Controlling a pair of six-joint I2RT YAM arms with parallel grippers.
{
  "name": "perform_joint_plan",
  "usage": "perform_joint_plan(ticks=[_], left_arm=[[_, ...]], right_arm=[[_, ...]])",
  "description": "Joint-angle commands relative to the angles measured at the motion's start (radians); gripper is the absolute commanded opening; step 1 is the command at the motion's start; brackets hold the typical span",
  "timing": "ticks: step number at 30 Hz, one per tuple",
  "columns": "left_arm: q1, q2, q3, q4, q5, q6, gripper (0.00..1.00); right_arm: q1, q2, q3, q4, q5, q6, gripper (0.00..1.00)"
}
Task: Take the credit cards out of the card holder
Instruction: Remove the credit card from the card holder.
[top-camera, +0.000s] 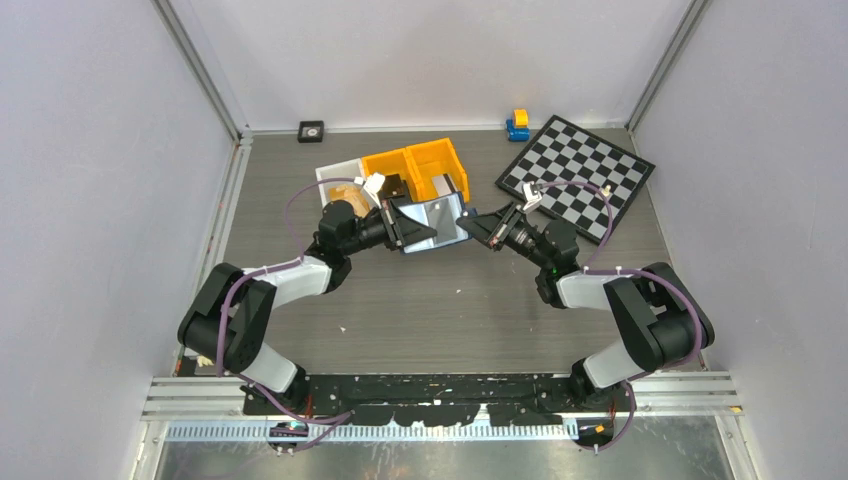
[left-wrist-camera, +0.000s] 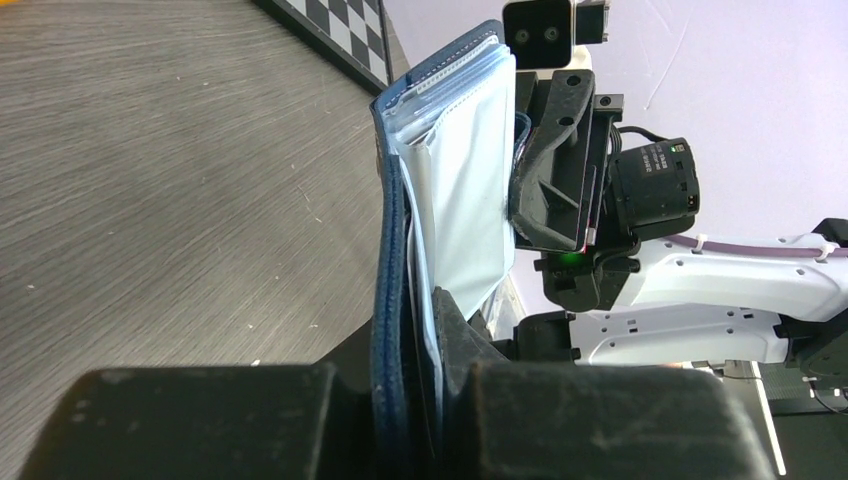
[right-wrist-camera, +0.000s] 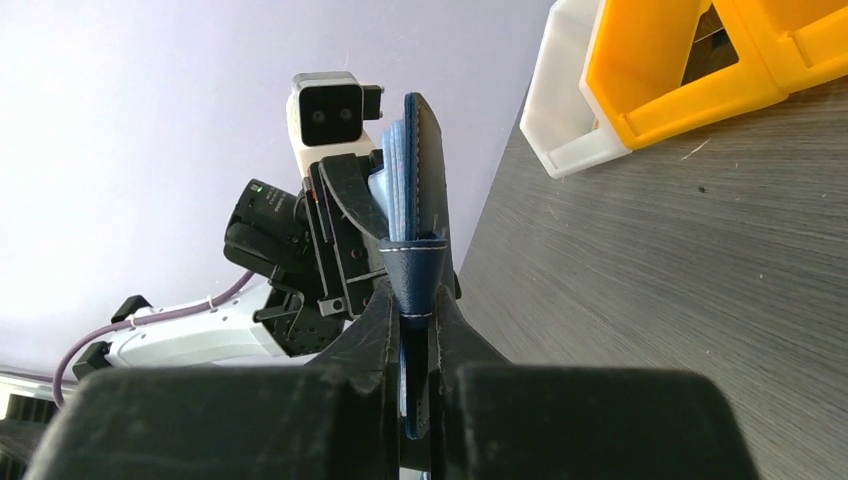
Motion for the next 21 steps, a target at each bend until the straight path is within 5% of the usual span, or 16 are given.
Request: perform_joint_plan(ticks=[1, 3, 7, 10, 18, 21], left_arm=[[0.007, 0.007, 0.015, -0.039, -0.031, 0.037, 0.01], [0.007, 0.000, 0.022, -0.081, -0.043, 0.049, 0.12], [0.007, -0.044, 0.037, -0.255, -0.124, 0.103, 0.38], [0.007, -0.076, 0.037, -0.306, -0.154, 0.127, 0.44], [-0.002, -0.023, 0.057, -0.278, -0.112, 0.130, 0.05], [-0.017, -0.003, 0.070, -0.284, -0.114, 0.139, 0.00]], right_arm=[[0.006, -0.017, 0.027, 0.173, -0.037, 0.045, 0.01], [0.006, -0.039, 0.035, 0.088, -0.032, 0.000, 0.00], [0.009, -0.180, 0.079, -0.407, 0.103, -0.234, 0.01], [0.019, -0.293, 0.111, -0.667, 0.250, -0.373, 0.01], [0.118, -0.311, 0.182, -0.850, 0.367, -0.493, 0.00], [0.190, -0.300, 0.225, -0.910, 0.431, -0.560, 0.01]])
